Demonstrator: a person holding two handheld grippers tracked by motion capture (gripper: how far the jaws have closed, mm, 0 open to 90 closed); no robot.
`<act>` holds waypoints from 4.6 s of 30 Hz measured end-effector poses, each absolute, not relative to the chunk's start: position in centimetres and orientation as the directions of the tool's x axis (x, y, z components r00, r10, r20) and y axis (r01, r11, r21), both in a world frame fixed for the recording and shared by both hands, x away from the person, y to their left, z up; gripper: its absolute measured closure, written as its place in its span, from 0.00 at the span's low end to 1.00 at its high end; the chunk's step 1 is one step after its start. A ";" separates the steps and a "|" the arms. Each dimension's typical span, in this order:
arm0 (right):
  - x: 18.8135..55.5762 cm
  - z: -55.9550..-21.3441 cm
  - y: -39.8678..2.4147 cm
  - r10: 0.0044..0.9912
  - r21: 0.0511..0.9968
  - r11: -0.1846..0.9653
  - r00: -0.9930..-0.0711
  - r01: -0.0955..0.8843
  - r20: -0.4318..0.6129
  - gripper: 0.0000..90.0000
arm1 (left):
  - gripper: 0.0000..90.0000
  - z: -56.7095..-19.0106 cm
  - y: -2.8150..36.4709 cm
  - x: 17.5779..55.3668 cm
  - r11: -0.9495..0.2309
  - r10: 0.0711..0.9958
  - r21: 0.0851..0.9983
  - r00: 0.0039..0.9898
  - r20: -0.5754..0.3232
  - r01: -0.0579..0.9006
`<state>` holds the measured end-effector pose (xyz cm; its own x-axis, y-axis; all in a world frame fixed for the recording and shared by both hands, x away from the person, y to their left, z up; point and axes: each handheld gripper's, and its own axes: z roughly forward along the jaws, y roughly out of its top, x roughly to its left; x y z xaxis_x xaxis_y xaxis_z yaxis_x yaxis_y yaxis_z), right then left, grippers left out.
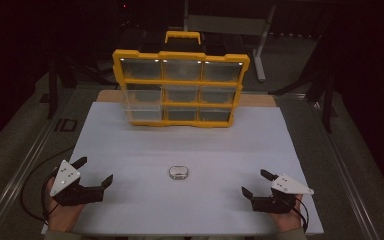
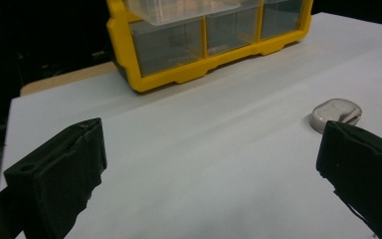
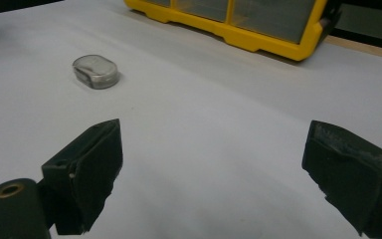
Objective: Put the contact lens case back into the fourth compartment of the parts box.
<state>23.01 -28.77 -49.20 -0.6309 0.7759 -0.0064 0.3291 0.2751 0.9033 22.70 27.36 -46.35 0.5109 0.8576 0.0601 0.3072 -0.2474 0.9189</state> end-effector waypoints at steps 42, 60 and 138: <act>23.2 -48.7 -28.2 0.761 0.912 0.247 -0.649 0.326 0.025 0.09 | 0.00 -45.5 25.7 24.6 -0.317 0.764 0.904 0.642 0.065 0.286; 23.3 -48.7 -28.2 0.766 0.904 0.257 -0.642 0.341 0.025 0.08 | 0.00 -44.7 24.2 26.2 -0.387 0.717 0.879 0.691 0.097 0.278; 23.5 -49.1 -28.0 0.761 0.886 0.276 -0.647 0.374 0.036 0.08 | 0.00 -44.2 17.7 31.1 -0.601 0.547 0.747 0.828 0.124 0.284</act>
<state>23.46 -28.03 -49.12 -0.6474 0.7613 0.0356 0.3736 0.2762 0.8855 31.07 17.74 -44.25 0.8281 0.5467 0.1242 0.2844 -0.6005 0.7473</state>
